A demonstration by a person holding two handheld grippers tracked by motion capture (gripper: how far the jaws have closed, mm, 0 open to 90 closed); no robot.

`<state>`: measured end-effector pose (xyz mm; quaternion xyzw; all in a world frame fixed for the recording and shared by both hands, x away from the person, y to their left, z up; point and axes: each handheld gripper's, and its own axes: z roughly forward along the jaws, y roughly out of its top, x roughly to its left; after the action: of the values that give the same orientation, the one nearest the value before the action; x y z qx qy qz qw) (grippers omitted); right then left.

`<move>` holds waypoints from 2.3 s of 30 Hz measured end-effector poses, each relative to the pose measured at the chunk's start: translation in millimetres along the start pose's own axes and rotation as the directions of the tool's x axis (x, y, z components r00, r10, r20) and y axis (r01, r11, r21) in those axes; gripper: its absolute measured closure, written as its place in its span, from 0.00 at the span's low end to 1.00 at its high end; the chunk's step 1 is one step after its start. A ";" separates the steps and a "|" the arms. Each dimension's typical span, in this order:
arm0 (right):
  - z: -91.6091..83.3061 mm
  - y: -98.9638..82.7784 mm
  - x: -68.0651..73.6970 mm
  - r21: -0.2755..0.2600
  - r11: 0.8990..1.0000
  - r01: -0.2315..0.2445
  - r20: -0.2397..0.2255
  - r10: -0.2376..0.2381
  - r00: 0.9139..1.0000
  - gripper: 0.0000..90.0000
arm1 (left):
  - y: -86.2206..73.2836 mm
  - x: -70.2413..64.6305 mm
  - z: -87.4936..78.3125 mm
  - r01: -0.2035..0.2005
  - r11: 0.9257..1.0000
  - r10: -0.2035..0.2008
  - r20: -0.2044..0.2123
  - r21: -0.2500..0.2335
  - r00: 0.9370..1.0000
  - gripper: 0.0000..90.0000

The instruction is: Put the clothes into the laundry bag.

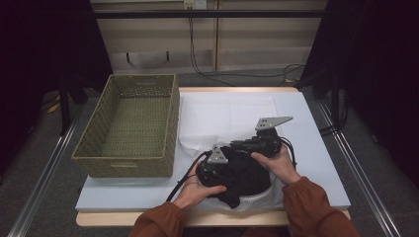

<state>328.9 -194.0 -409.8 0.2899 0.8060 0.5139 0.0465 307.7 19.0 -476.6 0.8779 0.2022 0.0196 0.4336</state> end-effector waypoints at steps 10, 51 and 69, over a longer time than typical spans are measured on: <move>-7.0 3.4 -0.8 -0.025 1.000 -0.001 0.005 0.001 1.000 1.00 | 11.4 11.6 -13.3 0.035 0.997 -0.037 -0.029 -0.065 0.999 0.79; -2.6 -7.4 2.6 0.016 1.000 -0.010 -0.010 0.010 1.000 1.00 | 3.8 -11.4 -54.1 0.007 0.993 -0.017 -0.086 -0.118 0.996 0.27; -1.6 -7.4 2.6 0.026 1.000 -0.007 -0.003 0.007 1.000 1.00 | -11.9 -5.9 -10.1 -0.051 0.997 0.053 -0.052 0.055 0.997 0.60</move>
<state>323.0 -196.2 -414.8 0.2923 0.8118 0.5040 0.0397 296.1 30.9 -478.6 0.8934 0.1913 0.0491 0.4036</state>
